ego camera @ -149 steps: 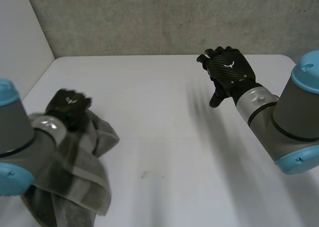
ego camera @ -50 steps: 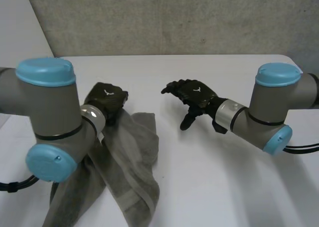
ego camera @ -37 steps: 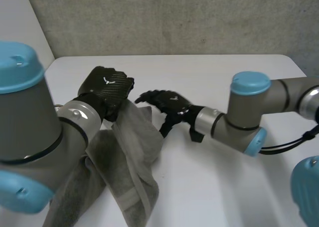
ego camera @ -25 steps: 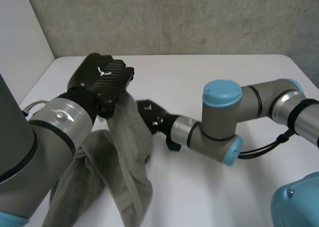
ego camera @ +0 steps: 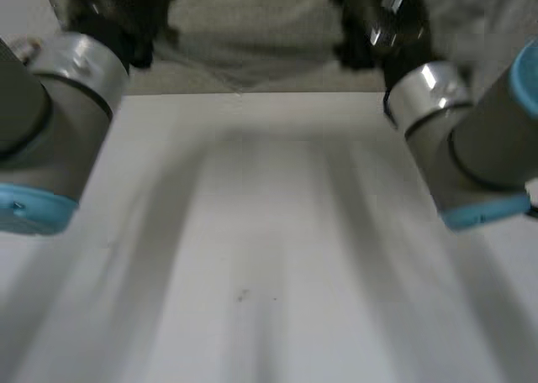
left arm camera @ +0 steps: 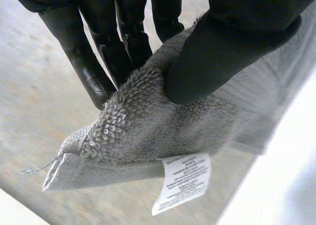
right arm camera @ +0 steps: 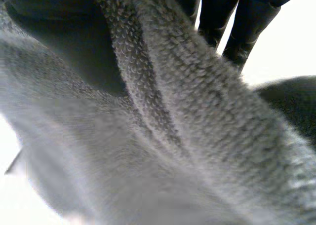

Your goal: Fold the towel.

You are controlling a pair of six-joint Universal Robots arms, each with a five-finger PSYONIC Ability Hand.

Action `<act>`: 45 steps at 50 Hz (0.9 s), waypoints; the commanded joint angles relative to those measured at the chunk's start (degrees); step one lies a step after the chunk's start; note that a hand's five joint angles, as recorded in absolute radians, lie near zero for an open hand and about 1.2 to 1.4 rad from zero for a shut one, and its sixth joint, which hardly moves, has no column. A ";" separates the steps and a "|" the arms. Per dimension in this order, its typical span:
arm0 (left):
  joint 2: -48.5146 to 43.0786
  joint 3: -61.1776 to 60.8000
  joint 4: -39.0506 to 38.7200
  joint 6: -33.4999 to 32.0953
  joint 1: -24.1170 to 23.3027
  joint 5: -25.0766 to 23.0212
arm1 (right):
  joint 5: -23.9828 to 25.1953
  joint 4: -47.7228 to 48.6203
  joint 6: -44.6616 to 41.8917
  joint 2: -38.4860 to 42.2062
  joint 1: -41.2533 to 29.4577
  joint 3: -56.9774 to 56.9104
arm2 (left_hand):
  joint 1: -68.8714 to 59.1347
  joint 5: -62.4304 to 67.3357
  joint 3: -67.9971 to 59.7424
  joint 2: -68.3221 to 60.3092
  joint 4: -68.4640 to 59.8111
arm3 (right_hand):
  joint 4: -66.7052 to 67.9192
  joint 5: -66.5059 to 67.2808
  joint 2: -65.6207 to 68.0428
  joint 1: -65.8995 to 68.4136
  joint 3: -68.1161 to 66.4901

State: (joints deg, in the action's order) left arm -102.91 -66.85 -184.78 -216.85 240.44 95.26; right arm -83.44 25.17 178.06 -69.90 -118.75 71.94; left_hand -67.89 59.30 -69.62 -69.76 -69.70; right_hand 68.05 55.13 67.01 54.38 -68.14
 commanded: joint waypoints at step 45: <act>-1.77 -37.48 -13.94 0.20 0.38 -0.25 | 14.35 -34.83 11.68 -1.64 16.97 15.16 | -5.74 4.33 -4.01 -3.87 -3.93 | -44.01 -41.09 -42.97 -30.35 44.11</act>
State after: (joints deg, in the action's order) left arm -104.83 -104.01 -198.71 -216.67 240.83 94.98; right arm -71.79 -8.43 183.93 -71.85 -105.00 86.65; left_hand -65.12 54.99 -64.89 -64.90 -64.87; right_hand 22.10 11.55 23.19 19.95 -22.81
